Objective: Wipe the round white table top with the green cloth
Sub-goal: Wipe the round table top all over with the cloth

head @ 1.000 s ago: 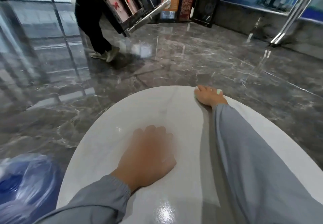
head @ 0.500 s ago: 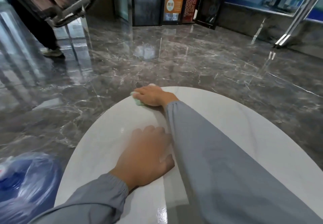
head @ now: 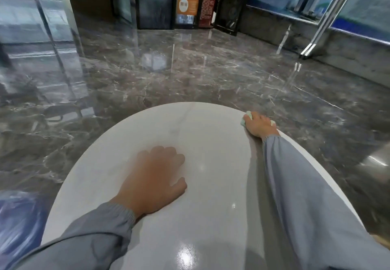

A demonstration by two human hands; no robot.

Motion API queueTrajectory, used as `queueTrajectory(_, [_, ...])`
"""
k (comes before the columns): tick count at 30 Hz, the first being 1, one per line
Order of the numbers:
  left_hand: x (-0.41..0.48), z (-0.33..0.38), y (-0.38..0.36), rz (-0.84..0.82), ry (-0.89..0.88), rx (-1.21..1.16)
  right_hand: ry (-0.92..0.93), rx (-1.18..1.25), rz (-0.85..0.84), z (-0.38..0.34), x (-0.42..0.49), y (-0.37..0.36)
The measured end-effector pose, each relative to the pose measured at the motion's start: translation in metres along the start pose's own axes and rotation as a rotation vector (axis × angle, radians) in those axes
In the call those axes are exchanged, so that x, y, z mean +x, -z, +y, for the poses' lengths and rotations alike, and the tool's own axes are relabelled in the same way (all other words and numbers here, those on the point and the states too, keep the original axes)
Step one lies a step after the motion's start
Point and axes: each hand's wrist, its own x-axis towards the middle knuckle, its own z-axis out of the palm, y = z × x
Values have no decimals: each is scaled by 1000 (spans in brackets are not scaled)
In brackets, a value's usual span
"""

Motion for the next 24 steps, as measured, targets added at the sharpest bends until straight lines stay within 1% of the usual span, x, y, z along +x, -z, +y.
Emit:
queueTrajectory(5, [0,1,-1,-27,11,21,-132,40,2,73,-35,10])
queueTrajectory(10, [-1,3,1,-65,37,63,-235,60,18,126,-81,8])
queueTrajectory(17, [-3,12,5,-73,57,103,-340,91,33,179,-160,8])
queueTrajectory(22, [-5,33,12,-135,146,136,-365,139,26,196,-217,7])
queueTrajectory(24, [-17,45,10,-99,159,119,-384,172,23,201,-242,5])
